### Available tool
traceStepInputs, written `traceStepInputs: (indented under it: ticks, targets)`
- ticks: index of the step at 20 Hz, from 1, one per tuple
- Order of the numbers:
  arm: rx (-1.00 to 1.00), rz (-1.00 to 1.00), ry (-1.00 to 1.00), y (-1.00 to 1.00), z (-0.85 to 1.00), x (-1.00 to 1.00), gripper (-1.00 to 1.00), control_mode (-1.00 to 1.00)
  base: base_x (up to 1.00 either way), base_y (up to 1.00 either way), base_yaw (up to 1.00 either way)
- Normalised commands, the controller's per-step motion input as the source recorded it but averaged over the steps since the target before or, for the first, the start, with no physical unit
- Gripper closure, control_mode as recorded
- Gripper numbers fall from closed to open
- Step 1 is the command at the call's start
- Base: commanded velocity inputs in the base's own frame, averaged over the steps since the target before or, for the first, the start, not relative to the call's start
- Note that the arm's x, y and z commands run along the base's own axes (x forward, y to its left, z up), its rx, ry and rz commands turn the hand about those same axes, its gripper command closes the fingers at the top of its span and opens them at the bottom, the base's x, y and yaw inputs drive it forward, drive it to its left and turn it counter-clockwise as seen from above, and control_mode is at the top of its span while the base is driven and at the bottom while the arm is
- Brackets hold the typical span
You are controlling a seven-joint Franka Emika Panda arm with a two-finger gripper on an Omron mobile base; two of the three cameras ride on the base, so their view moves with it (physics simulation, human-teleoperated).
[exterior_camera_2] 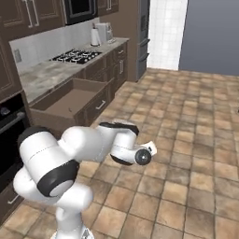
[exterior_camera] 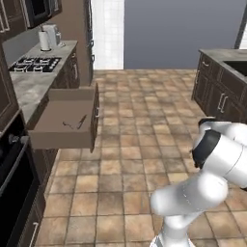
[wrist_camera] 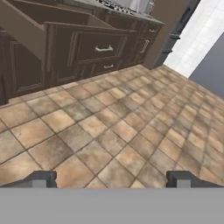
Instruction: Pick up the metallic utensils from the counter and place them in the open drawer. Make sure not to pick up any wooden utensils.
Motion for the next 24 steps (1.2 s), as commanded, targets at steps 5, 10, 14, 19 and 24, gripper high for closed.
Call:
traceStepInputs:
  ticks: [5,10,14,19,24]
  targets:
    - [0.0,0.0,0.0,0.0,0.0,0.0,-1.0,1.0,-0.68,-1.0,-0.14]
    - [0.0,0.0,0.0,0.0,0.0,0.0,-1.0,1.0,-0.15,-1.0,-0.21]
    - [0.0,0.0,0.0,0.0,0.0,0.0,-1.0,1.0,-0.09,-1.0,-0.19]
    - [0.0,0.0,0.0,0.0,0.0,0.0,-1.0,1.0,0.05,-1.0,-0.15]
    - [0.0,0.0,0.0,0.0,0.0,0.0,-1.0,1.0,0.36,-1.0,-0.12]
